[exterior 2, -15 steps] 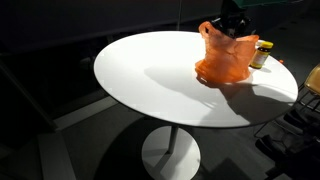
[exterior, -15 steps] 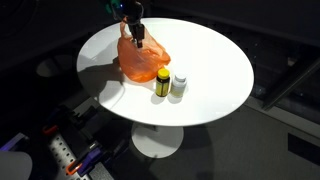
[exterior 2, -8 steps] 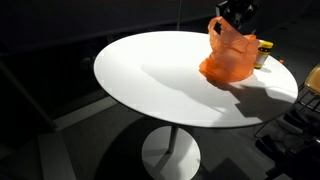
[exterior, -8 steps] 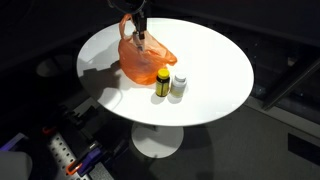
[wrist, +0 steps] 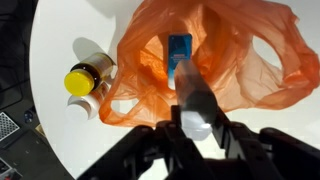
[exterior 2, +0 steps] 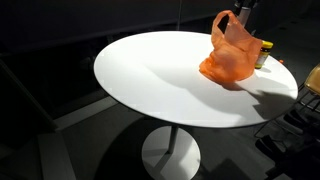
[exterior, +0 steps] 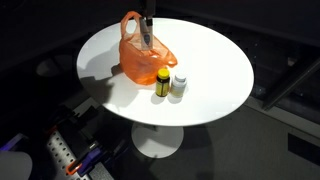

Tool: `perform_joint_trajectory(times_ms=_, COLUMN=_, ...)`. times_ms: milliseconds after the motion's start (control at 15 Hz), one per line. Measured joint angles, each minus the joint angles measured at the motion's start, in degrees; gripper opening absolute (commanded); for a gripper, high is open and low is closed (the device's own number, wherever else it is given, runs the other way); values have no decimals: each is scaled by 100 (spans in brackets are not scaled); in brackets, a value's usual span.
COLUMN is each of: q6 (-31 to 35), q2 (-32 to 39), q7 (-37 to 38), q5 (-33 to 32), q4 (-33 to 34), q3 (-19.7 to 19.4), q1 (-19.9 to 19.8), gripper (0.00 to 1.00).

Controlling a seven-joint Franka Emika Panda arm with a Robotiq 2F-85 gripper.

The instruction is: Remove the white bottle from the plastic bag

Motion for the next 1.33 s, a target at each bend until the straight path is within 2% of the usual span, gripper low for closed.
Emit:
perform_joint_trajectory(times_ms=667, q6=1, q2=390, q7=174, q5=-15, q4=755, q3=-451, q1=-480, gripper=11)
perform_joint_trajectory(times_ms=1333, q6=169, q2=1446, q7=414, q5=152, q4=1288, q3=-747, q1=-641, gripper=11)
